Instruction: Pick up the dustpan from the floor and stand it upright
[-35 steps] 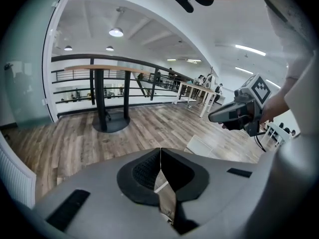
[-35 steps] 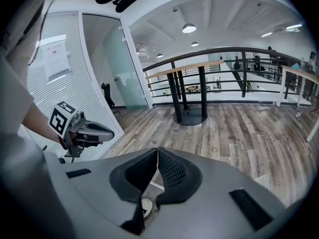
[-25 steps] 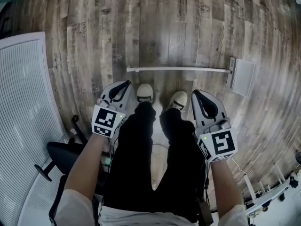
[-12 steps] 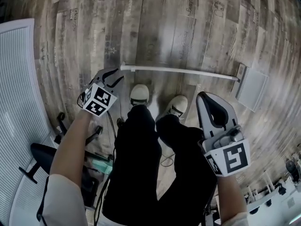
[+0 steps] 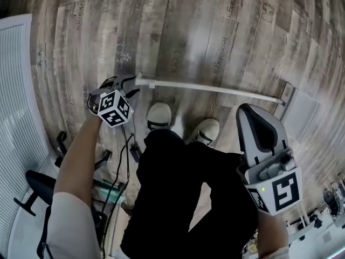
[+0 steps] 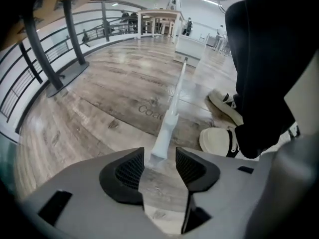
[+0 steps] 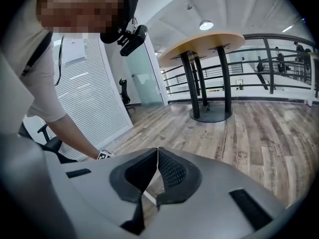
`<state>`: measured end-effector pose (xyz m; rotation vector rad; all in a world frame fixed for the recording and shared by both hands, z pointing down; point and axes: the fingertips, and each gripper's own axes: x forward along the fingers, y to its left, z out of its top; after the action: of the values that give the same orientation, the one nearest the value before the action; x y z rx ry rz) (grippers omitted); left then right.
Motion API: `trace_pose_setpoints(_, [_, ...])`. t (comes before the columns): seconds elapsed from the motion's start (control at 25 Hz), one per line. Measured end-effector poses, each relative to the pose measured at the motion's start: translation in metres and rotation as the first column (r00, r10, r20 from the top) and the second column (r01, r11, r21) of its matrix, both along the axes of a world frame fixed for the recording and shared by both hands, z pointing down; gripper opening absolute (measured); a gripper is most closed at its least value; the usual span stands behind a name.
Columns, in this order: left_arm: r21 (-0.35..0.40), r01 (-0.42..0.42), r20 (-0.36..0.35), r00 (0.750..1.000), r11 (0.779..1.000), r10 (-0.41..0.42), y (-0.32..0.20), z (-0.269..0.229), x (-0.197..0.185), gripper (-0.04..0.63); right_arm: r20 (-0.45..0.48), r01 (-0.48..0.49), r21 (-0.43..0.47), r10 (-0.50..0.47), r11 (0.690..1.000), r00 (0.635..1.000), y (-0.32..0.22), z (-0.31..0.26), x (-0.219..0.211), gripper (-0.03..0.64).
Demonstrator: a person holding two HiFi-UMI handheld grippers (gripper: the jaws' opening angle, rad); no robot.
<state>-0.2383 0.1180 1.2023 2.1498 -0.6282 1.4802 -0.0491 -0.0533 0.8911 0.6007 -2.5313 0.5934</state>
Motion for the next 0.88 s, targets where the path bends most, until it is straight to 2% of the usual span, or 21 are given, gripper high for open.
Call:
trace_pose_setpoints(0.24, [0.003, -0.131, 0.027, 0.991, 0.991, 0.131, 0.001, 0.03, 0.003, 0.207, -0.018, -0.007, -0.014, 0.007, 1.0, 1.0, -0.005, 0.019, 0.008, 0.028])
trace_pose_setpoints(0.36, [0.003, -0.132, 0.021, 0.991, 0.991, 0.132, -0.003, 0.037, 0.004, 0.161, -0.015, -0.02, -0.016, 0.02, 1.0, 1.0, -0.01, 0.022, 0.009, 0.028])
trace_pose_setpoints(0.48, [-0.034, -0.153, -0.017, 0.988, 0.988, 0.152, -0.002, 0.035, 0.006, 0.151, -0.008, -0.035, -0.015, 0.035, 0.999, 0.999, -0.013, 0.023, 0.009, 0.028])
trace_pose_setpoints(0.64, [-0.065, -0.165, -0.056, 0.985, 0.984, 0.161, 0.003, 0.023, 0.009, 0.15, -0.002, -0.04, -0.023, 0.039, 0.999, 0.999, -0.008, 0.018, 0.009, 0.028])
trace_pose_setpoints(0.88, [-0.022, -0.167, -0.057, 0.984, 0.986, 0.166, -0.014, -0.032, 0.014, 0.15, 0.017, -0.061, -0.034, 0.062, 0.998, 0.998, -0.007, -0.013, 0.009, 0.028])
